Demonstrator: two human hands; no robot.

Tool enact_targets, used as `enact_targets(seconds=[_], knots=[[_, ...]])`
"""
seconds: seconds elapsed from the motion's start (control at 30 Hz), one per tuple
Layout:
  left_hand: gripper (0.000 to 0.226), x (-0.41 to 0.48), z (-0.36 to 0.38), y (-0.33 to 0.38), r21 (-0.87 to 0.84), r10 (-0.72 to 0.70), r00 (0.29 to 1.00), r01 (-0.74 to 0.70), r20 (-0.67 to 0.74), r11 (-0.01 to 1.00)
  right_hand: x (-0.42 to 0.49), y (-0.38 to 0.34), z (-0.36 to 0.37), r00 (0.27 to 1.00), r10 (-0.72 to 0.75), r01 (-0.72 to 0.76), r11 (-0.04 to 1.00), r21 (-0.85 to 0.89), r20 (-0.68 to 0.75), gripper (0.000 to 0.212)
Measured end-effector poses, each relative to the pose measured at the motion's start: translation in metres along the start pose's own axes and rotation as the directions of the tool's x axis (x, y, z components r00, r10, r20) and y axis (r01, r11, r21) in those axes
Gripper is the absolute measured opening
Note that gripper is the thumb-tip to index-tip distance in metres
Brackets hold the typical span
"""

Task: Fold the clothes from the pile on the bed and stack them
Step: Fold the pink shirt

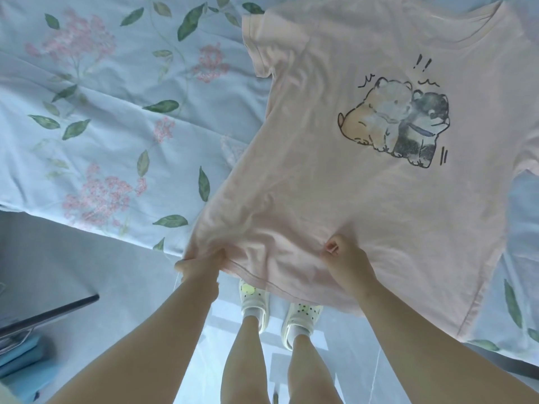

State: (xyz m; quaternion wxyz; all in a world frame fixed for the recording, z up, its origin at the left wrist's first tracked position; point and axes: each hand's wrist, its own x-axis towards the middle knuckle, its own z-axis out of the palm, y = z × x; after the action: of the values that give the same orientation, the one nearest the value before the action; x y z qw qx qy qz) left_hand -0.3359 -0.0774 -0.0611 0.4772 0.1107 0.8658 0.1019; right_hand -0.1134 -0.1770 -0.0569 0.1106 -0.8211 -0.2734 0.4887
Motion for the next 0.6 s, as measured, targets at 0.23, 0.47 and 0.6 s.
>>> enact_targets(seconds=[0.23,0.47,0.6], knots=[[0.027,0.009,-0.019,0.000,0.137,0.161,0.985,-0.151,-0.065,0.979,0.003,0.002,-0.001,1.000,0.018,-0.018,1.000,-0.001,0.004,0.005],[0.023,0.003,-0.020,-0.010,0.316,0.277,0.941,-0.207,-0.196,0.926,0.003,-0.001,-0.001,0.999,0.046,-0.046,0.998,-0.048,0.007,0.005],[0.055,-0.011,-0.020,-0.011,0.718,0.684,0.722,-0.529,0.100,0.453,0.004,-0.004,-0.001,0.999,0.053,-0.052,0.995,-0.080,0.007,0.006]])
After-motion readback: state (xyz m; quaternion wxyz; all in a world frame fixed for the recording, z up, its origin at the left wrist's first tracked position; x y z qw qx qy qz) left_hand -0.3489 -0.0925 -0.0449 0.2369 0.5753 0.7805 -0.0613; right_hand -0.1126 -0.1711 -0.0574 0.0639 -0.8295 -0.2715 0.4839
